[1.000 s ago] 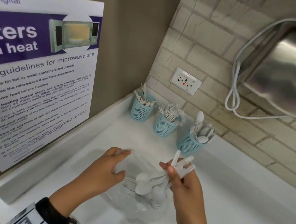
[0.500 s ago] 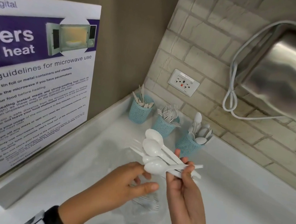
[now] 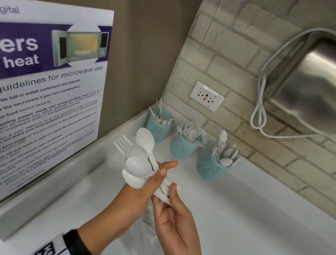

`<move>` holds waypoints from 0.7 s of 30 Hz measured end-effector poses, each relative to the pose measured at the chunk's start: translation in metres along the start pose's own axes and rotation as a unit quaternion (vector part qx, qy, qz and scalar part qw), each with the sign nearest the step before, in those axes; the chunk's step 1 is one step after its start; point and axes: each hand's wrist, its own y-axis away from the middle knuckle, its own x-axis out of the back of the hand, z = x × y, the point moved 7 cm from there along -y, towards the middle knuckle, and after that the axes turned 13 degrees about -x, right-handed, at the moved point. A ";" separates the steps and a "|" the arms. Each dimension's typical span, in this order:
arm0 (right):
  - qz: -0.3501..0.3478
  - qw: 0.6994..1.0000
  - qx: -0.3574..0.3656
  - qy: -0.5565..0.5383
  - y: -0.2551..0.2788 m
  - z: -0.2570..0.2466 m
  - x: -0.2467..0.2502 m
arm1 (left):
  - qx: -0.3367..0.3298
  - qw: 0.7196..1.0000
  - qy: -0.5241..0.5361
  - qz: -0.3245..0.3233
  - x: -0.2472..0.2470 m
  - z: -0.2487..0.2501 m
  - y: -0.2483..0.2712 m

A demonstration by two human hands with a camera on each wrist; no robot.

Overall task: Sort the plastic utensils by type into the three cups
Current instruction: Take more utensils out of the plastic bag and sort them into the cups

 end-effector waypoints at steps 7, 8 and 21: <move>0.065 0.996 0.028 0.062 -0.008 -0.003 0.008 | 0.002 0.998 -0.044 0.036 -0.003 -0.011 -0.005; 0.070 0.993 0.032 0.090 -0.007 -0.002 0.004 | 0.005 0.998 -0.051 0.041 -0.004 -0.014 -0.004; 0.283 0.856 0.130 0.412 0.009 -0.017 0.013 | -0.017 0.997 -0.016 0.070 0.011 -0.005 -0.006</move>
